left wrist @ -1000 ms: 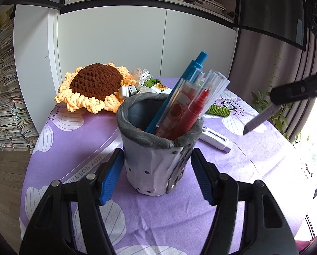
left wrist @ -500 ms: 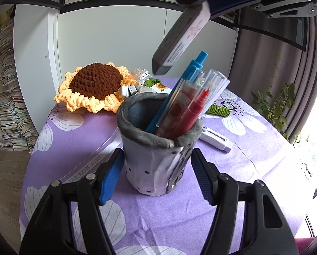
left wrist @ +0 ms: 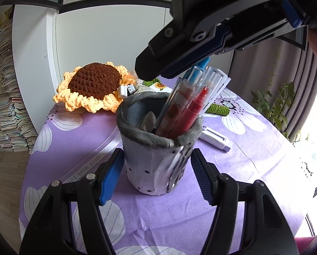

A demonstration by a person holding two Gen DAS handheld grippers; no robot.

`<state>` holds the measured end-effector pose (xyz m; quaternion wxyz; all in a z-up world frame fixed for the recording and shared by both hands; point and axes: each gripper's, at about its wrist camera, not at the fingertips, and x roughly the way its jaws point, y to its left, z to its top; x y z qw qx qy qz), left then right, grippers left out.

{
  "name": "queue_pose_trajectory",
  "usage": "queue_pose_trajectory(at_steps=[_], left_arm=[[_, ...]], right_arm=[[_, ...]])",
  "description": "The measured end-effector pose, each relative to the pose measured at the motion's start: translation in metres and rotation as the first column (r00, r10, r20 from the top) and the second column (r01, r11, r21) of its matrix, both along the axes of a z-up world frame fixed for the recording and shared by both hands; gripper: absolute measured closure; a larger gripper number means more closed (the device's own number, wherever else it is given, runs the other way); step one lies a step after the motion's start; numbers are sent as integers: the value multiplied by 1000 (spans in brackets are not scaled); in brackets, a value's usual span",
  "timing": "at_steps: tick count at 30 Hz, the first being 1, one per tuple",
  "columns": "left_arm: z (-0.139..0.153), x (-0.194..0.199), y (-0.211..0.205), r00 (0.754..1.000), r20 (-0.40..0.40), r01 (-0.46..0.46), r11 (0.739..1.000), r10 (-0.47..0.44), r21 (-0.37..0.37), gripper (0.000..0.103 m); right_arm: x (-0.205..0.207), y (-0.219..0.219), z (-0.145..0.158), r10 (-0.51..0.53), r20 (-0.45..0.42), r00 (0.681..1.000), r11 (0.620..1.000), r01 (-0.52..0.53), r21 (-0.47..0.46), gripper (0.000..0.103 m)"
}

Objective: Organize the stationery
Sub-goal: 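Lift the white eraser and drop it into the pen holder, then move the right tool to the correction-tape dispenser and grasp it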

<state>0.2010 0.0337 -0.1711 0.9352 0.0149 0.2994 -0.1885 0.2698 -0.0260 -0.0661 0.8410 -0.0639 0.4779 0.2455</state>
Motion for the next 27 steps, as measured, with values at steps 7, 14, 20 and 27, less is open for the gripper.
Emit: queue_pose_trajectory(at_steps=[7,14,20,27], left_arm=[[0,0,0,1000,0,-1,1000,1,1,39],[-1,-1,-1,1000,-2,-1,1000,1,3,38],[-2,-1,-1,1000,-9,0,1000,0,1,38],[-2,0,-1,1000,-17,0,1000,0,0,37]], right_arm=[[-6,-32,20,-75,39,996,994,71,80,86],[7,-91,-5,-236,-15,972,971,236,21,85],[16,-118,-78,-255,-87,963,953,236,-190,85],[11,-118,-101,-178,-82,981,970,161,-183,65]])
